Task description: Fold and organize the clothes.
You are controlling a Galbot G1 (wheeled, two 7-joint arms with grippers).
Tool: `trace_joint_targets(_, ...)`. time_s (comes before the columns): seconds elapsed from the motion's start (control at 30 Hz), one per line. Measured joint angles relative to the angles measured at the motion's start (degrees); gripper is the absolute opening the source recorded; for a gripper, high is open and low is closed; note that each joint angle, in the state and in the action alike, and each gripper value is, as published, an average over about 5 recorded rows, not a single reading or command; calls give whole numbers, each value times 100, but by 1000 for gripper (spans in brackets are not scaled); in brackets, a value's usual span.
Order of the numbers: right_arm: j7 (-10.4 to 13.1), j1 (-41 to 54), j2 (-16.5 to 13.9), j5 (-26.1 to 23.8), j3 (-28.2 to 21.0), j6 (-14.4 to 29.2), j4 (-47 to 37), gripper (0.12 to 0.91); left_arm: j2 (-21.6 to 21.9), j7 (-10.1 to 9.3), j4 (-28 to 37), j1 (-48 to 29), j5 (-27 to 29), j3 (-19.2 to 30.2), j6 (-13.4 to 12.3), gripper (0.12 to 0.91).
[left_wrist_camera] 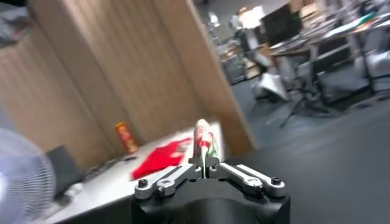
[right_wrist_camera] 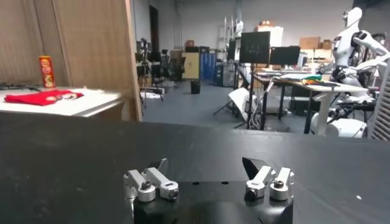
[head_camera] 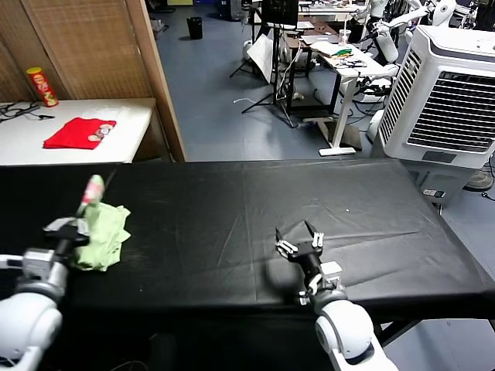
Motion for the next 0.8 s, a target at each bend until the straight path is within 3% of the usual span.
trace_joint_targets(0.17, -10, -135, 18, -7, 126, 18, 92, 798, -413, -146, -144, -306, -180, 825, 45, 143)
trace_joint_targets(0.4, -18, -238, -13, 28, 237, 5, 147, 798, -999, -31, 5, -551, 60, 1818, -139, 153)
trace_joint_targets(0.5, -24, -218, -49, 76, 208, -15, 159, 798, -1228, 119, 68, -528, 76, 2113, -282, 251)
trace_joint_targets(0.63, -52, -146, -74, 264, 95, -43, 158, 798, -1473, 320, 78, -495, 147, 2370, -474, 480)
trace_joint_targets(0.8, 34, 14, -62, 852, -140, -349, 136, 798, -1510, 667, 15, -409, 215, 2409, -885, 724)
